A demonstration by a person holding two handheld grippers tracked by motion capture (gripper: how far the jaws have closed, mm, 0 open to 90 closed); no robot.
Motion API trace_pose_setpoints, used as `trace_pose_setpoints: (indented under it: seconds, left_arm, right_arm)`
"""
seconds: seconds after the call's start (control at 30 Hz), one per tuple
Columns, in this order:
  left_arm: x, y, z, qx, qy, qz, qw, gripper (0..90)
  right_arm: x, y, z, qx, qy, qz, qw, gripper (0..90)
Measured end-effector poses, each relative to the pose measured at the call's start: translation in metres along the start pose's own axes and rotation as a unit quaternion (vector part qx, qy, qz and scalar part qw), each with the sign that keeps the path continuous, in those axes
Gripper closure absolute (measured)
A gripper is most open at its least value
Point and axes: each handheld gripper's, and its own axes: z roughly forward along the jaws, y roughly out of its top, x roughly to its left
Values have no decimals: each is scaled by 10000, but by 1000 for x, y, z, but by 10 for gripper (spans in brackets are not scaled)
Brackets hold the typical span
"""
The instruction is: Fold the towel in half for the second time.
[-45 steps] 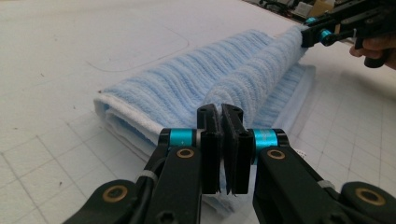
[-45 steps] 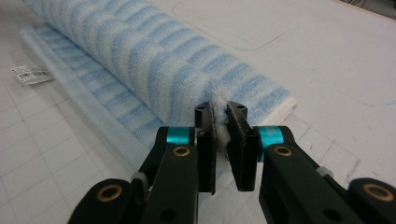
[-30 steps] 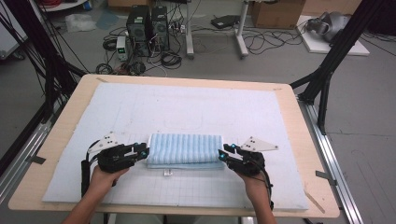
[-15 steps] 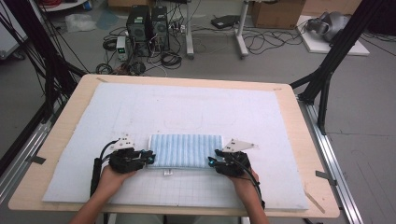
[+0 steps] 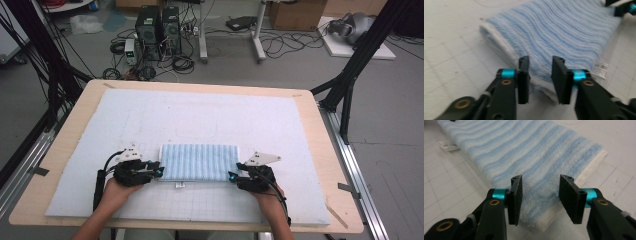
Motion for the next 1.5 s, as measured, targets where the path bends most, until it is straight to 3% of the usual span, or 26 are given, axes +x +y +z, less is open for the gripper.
trace_pose_setpoints:
  seconds: [0.1,0.2,0.27,0.33,0.4,0.53,0.63,1.07,1.2,1.37,1.5]
  left_arm:
    - [12,4,-12,-430,-26,-188,9989,610]
    - [19,10,-25,-895,-19,-137,9959,576]
    - [22,14,-32,-1262,149,-82,9919,495]
    - [25,17,-38,-1625,276,-243,9860,367]
    - [27,18,-41,-1763,338,-253,9834,280]
    - [30,18,-44,-1803,437,-187,9825,178]
    - [29,18,-45,-1819,440,-155,9822,179]
    - [24,18,-50,-1836,394,141,9821,189]
    - [21,16,-50,-1755,416,189,9834,197]
    - [21,16,-53,-1800,445,193,9825,200]
    - [22,15,-52,-1757,444,182,9833,202]
  right_arm:
    - [-5,0,-11,-281,-160,74,9995,426]
    - [-12,0,-21,-479,-410,160,9979,293]
    - [-15,-1,-28,-494,-673,98,9965,220]
    - [-19,-2,-35,-537,-934,72,9942,149]
    - [-22,-3,-41,-625,-1164,132,9911,107]
    - [-26,-7,-52,-746,-1345,110,9880,107]
    - [-27,-9,-60,-820,-1465,36,9858,107]
    - [-34,-17,-79,-1102,-1561,252,9813,107]
    - [-34,-18,-81,-1080,-1583,279,9811,107]
    - [-34,-17,-77,-1060,-1547,253,9819,107]
    - [-34,-17,-75,-1039,-1518,280,9825,107]
